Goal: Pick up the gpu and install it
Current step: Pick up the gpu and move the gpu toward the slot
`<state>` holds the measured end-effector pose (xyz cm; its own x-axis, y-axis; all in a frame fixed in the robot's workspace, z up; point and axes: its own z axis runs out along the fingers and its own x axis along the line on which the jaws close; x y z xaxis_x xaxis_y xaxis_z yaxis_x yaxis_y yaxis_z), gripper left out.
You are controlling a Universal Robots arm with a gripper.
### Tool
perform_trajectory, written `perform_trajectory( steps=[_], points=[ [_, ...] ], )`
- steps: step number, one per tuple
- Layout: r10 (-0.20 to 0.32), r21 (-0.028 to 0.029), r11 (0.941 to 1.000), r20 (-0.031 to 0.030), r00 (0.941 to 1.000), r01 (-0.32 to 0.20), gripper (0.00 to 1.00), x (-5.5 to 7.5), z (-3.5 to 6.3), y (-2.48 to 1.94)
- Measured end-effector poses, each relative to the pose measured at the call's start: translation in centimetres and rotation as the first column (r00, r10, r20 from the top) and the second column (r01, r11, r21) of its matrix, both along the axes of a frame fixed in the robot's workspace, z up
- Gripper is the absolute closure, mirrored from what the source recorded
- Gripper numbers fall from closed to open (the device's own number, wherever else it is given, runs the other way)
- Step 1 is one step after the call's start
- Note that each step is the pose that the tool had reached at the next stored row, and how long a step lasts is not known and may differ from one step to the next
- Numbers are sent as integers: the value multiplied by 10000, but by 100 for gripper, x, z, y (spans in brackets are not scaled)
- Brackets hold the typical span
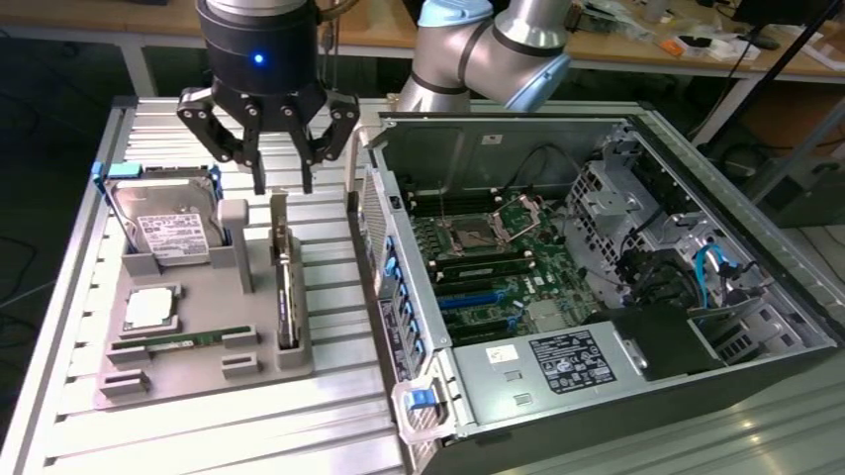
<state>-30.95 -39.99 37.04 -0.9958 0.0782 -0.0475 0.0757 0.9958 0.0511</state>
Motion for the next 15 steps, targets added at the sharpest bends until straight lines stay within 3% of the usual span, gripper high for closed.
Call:
perform_trajectory(
  steps=[6,15],
  points=[
    [-10,1,10000,1,10000,10,52,-20,-93,-74],
    [-28,-2,10000,0,10000,28,52,-55,-277,-95]
  ],
)
